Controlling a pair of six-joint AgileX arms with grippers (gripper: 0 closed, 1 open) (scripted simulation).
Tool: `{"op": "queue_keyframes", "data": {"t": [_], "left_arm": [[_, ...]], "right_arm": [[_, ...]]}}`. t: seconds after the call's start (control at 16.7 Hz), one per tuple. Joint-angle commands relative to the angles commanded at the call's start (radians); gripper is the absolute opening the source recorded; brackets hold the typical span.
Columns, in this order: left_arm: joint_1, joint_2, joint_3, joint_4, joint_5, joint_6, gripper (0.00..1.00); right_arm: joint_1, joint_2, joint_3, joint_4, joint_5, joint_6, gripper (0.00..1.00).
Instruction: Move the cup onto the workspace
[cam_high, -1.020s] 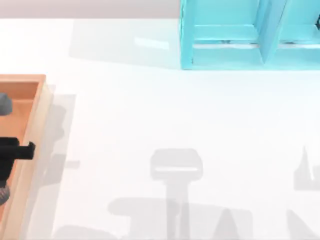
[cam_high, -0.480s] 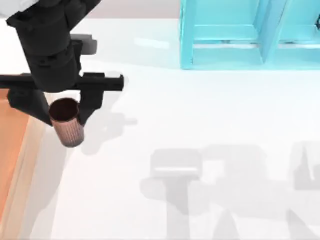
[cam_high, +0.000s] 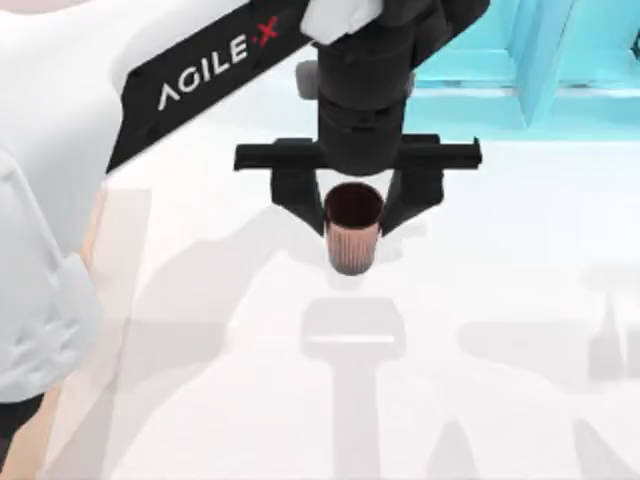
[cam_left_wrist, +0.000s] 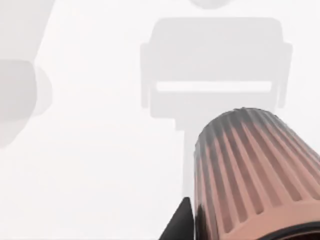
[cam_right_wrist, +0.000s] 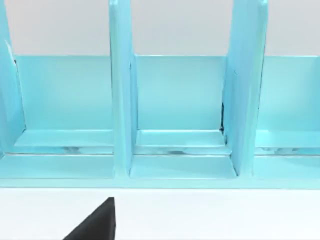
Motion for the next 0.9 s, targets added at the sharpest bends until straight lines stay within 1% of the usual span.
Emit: {"op": "queue_keyframes", "data": {"t": [0.18,0.48,0.66,0.9], "left_arm": [[-0.045,0.058,0.06,-0.008,0.0,-0.045,0.0],[-0.041,0.058,0.055,-0.003,0.0,-0.043,0.0],[-0.041,0.051,-0.002,0.048,0.0,-0.043,0.0],[-0.041,0.037,-0.14,0.171,0.0,-0.042,0.0]], "right_arm": [[0.0,0.0,0.0,0.0,0.0,0.0,1.0],[0.0,0.0,0.0,0.0,0.0,0.0,1.0],[0.0,0.0,0.0,0.0,0.0,0.0,1.0],[0.0,0.0,0.0,0.0,0.0,0.0,1.0]]}}
